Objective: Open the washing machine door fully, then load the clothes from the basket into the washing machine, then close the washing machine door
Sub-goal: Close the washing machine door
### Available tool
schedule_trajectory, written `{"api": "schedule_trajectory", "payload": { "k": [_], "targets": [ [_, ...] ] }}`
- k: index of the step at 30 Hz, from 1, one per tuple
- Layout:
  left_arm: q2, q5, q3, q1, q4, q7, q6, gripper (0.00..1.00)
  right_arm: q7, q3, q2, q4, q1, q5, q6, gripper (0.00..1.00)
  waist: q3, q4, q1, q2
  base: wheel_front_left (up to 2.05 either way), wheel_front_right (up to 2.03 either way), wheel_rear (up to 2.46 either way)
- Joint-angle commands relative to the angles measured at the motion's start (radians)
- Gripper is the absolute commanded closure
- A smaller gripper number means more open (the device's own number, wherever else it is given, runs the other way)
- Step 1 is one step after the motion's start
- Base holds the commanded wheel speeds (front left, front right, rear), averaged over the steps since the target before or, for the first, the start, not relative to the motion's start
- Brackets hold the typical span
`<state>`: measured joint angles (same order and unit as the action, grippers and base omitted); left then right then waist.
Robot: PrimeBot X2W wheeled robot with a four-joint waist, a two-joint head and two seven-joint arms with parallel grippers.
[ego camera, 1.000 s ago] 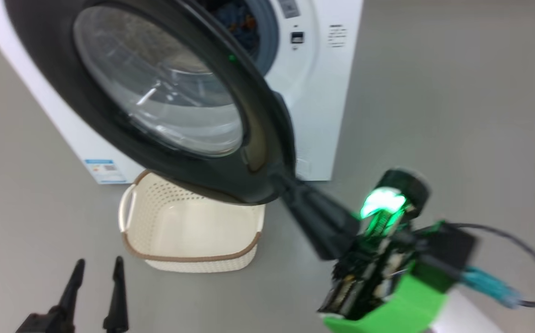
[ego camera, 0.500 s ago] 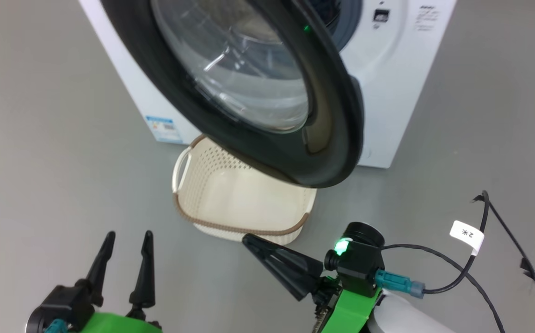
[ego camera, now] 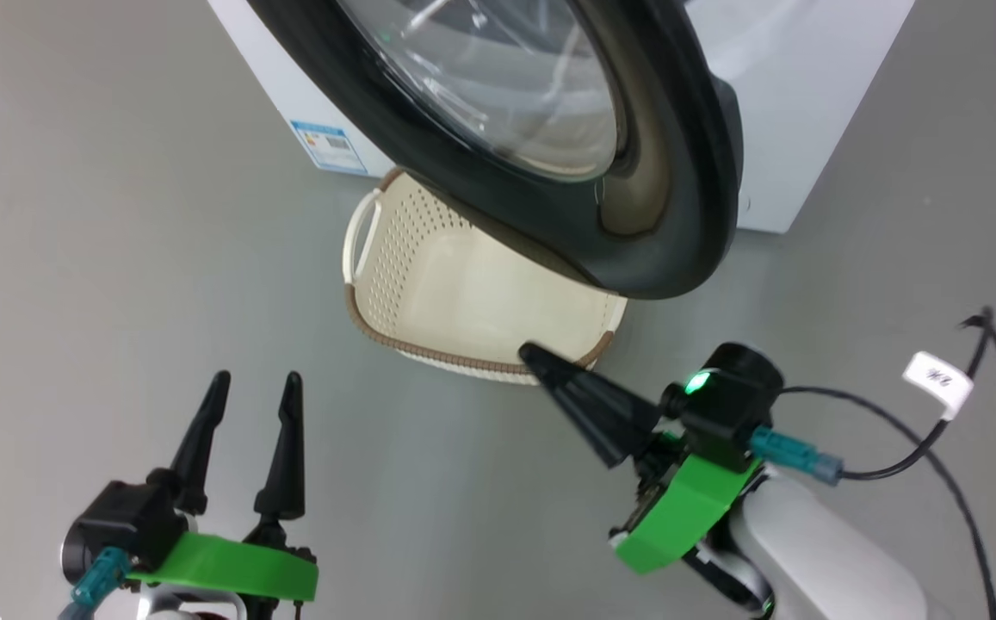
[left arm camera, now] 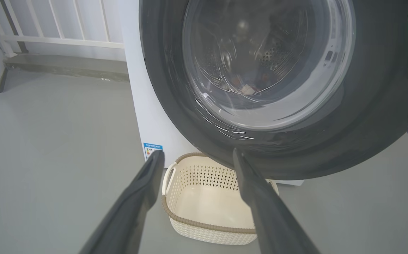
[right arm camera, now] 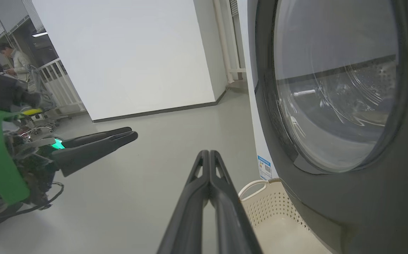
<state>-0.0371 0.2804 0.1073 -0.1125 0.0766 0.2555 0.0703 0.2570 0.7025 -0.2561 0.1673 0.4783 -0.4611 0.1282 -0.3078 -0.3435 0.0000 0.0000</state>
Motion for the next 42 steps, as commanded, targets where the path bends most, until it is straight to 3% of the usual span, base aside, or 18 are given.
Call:
{"api": "schedule_trajectory", "payload": {
  "k": [1,25,42],
  "targets": [
    [-0.013,0.008,-0.036,-0.028,-0.029,0.006,-0.008,0.0,0.004,-0.004,0.013,-0.027,0.01,0.012,0.003,1.0,-0.036,0.007,0.0,0.0,0.0,0.0,0.0],
    [-0.013,0.034,-0.006,-0.146,-0.038,0.006,0.001,0.0,0.005,-0.355,0.057,-0.063,0.157,0.129,0.003,1.0,-0.232,0.074,0.0,0.0,0.0,0.0,0.0],
    [-0.013,0.056,0.038,-0.253,-0.037,0.006,0.004,0.0,0.005,-0.445,0.084,0.034,0.42,0.168,0.003,1.0,-0.368,0.078,0.0,0.0,0.0,0.0,0.0]
  ]
}}
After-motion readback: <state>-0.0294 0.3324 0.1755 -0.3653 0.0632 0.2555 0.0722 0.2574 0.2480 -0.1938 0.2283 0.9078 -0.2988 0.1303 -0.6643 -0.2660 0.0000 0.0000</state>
